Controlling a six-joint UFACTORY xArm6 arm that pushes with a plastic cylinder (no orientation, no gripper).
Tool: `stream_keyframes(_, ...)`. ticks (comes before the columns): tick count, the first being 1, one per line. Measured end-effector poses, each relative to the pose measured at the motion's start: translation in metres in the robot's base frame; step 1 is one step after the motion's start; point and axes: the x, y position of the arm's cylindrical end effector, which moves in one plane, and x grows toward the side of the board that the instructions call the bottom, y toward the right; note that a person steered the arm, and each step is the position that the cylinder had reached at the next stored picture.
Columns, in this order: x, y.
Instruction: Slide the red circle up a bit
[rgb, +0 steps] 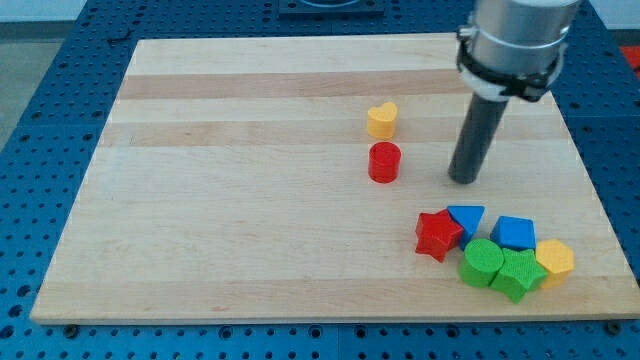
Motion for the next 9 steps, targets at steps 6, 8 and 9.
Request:
stream_keyframes(6,0.017,-0.092)
stream_keyframes(8,-0.024,-0.084)
stream_keyframes(9,-0.036,-0.108)
